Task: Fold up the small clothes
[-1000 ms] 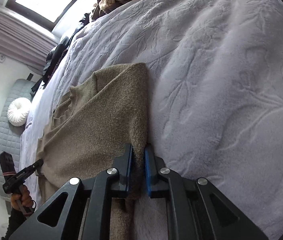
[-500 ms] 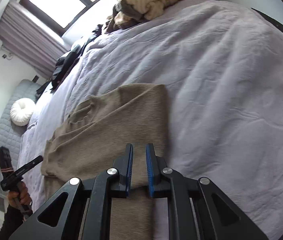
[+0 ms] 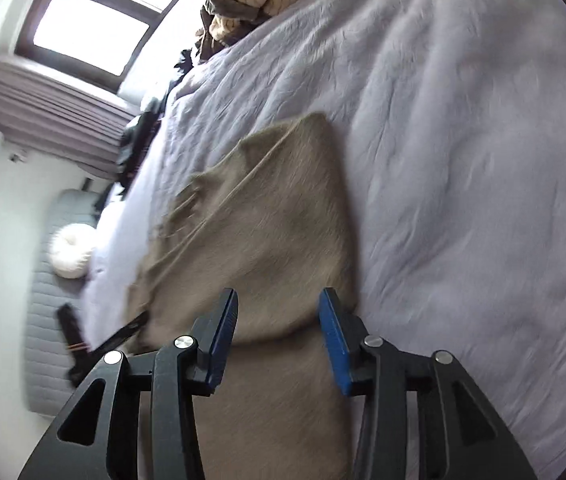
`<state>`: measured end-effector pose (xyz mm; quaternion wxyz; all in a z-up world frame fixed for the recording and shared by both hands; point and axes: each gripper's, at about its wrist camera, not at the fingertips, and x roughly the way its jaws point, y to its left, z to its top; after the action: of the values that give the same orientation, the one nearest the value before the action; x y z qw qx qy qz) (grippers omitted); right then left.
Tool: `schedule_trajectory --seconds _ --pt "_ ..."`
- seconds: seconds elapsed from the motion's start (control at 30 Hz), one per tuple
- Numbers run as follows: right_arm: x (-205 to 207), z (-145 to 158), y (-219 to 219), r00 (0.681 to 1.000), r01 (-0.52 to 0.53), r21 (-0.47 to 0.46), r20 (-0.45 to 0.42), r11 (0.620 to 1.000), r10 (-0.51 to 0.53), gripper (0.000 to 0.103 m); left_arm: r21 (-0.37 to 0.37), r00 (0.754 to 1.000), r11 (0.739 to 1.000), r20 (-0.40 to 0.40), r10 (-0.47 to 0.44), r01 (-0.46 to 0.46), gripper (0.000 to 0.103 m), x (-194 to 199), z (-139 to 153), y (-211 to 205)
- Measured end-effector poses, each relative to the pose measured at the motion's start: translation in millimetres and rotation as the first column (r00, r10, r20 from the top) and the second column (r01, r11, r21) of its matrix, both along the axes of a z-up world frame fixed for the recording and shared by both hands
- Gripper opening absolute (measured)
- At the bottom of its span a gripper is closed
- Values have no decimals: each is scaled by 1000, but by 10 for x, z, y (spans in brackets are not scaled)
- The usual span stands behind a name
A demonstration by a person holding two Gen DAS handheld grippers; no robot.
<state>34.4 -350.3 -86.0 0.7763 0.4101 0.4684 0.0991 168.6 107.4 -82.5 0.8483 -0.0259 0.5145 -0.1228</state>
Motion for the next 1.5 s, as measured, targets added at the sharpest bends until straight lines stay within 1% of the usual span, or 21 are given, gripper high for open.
schedule_trajectory --seconds 0.07,0.13,0.2,0.23,0.27,0.33,0.37,0.43,0.53,0.6,0.67,0.7,0.83,1.1,1.17,1.2,1.23,1.27,1.3,1.37,1.5 --pt "-19 -128 8 999 17 46 -43 999 -15 47 6 1000 1000 2 2 -2 7 3 13 -8" --pt "3 -245 -31 996 65 100 -73 993 -58 47 -1 1000 1000 5 14 -14 7 -6 63 0" --pt "48 -237 -38 994 93 104 -64 990 -87 40 10 1000 1000 17 21 -22 7 -6 121 7" --pt "72 -200 -31 995 88 76 -45 993 -85 15 29 999 999 26 24 -25 7 1 131 5" --pt "99 -139 -10 997 80 11 -22 997 -80 7 51 999 998 33 26 -28 7 17 124 3" --pt "147 -116 15 998 63 -78 -11 995 -64 7 65 999 998 25 24 -25 7 73 61 2" --pt "167 -156 20 998 52 -115 -29 992 -56 7 66 999 998 24 22 -24 7 92 28 2" --pt "152 -245 -3 997 52 -86 -51 995 -56 6 76 999 997 36 17 -20 7 103 0 -5" --pt "11 -263 -81 996 76 -29 -44 997 -77 5 96 999 995 50 8 -13 7 49 54 5" --pt "-85 -213 -108 997 74 -45 -34 996 -76 6 94 999 995 47 12 -17 7 -5 97 48" --pt "-175 -148 -134 997 74 -96 -30 993 -77 13 99 999 995 49 23 -28 7 -85 155 109" --pt "-220 -121 -146 997 71 -114 -27 991 -75 13 101 998 994 49 31 -36 7 -135 179 153" --pt "-353 -92 -148 997 71 -92 -18 993 -73 13 63 998 996 24 57 -59 7 -288 205 326" --pt "-435 -92 43 998 58 -102 -23 993 -60 13 82 994 991 29 101 -103 7 -589 224 465" --pt "-464 -62 79 998 52 -115 -21 992 -55 16 94 994 990 28 107 -110 7 -653 224 468" --pt "-479 -39 101 999 48 -125 -19 991 -51 20 97 994 989 28 107 -109 7 -688 223 464" --pt "-495 -15 119 999 43 -136 -17 990 -46 27 101 994 989 29 106 -109 20 -715 220 462" --pt "-504 7 135 999 38 -141 -13 989 -41 33 107 994 988 30 108 -111 74 -745 217 460" --pt "-522 33 157 999 34 -148 -8 988 -35 43 126 991 983 37 126 -130 101 -792 218 464" --pt "-563 89 205 1000 22 -166 3 986 -22 45 149 986 977 92 140 -153 102 -893 266 467" --pt "-625 167 284 1000 4 -187 15 982 -1 45 149 990 981 81 118 -129 102 -1030 309 454"
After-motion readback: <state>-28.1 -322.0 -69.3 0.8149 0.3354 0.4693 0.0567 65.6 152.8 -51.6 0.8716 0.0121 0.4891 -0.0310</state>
